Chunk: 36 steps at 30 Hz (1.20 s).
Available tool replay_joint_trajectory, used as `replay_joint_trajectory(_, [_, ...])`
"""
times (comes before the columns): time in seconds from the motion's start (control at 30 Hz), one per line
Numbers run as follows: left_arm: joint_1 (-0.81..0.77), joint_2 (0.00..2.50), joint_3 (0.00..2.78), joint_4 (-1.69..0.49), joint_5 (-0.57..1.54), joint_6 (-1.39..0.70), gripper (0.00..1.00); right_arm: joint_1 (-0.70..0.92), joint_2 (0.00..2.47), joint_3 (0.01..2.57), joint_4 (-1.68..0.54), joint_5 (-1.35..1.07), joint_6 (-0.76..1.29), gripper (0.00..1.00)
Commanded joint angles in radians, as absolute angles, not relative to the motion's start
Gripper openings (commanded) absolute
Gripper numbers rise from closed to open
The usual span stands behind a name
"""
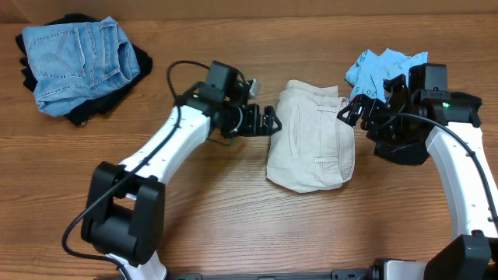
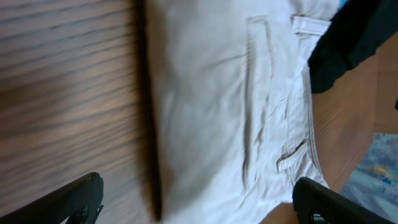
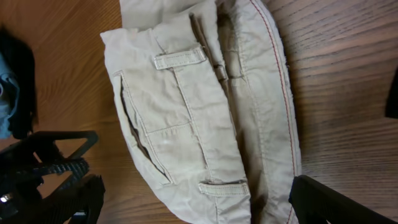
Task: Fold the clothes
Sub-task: 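Grasp the folded pants bundle with the left gripper and lift it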
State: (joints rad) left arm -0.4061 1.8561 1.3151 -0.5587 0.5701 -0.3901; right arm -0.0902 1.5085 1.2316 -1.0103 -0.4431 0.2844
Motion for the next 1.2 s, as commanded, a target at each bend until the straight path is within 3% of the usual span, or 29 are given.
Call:
replay_joint_trajectory(0.0, [-0.45,1.945,1.305,-0.466,0.603,-0.412,1.0,-0.094,1.511,1.245,-1.01,-0.419,0.291,1.0])
replay_joint_trajectory(0.4, [-0.481,2.187,1.306,-0.219,0.76,-0.455,1.0,-0.094,1.536,1.233,-0.974,-0.385,0.262,1.0])
replay_joint_trajectory(0.63, [-0.527,2.187,1.305,-0.175,0.76,-0.487,1.0,-0.094,1.742,1.23,-0.936,-0.093,0.45,0.96])
replay_joint_trajectory(0.7, [-0.53,2.187,1.305,-0.175,0.76,-0.488,1.0,-0.094,1.818,1.23,-0.932,-0.041,0.454,0.88])
replay_joint_trajectory(0.73, [-0.53,2.187,1.305,-0.175,0.76,-0.487,1.0,-0.094,1.835,1.23,-0.932,-0.025,0.453,0.79])
replay_joint_trajectory(0.77, [-0.53,2.187,1.305,-0.175,0.76,-0.487,0.99,-0.094,1.856,1.23,-0.931,-0.012,0.453,0.62])
replay_joint_trajectory(0.83, [-0.53,2.187,1.305,-0.175,0.76,-0.488,0.94,-0.094,1.875,1.23,-0.925,-0.021,0.442,0.38])
replay_joint_trajectory(0.97, [-0.53,2.187,1.305,-0.175,0.76,-0.488,0.77,-0.091,1.876,1.229,-0.921,-0.113,0.438,0.08])
replay_joint_trajectory(1.0, [-0.53,2.187,1.305,-0.175,0.76,-0.488,0.76,-0.086,1.876,1.229,-0.92,-0.142,0.438,0.04])
replay_joint_trajectory(1.1, [-0.53,2.187,1.306,-0.163,0.76,-0.511,0.78,-0.059,1.876,1.219,-0.907,-0.189,0.439,0.04])
replay_joint_trajectory(1.17, [-0.53,2.187,1.306,-0.144,0.766,-0.529,0.86,-0.032,1.876,1.195,-0.876,-0.197,0.44,0.04])
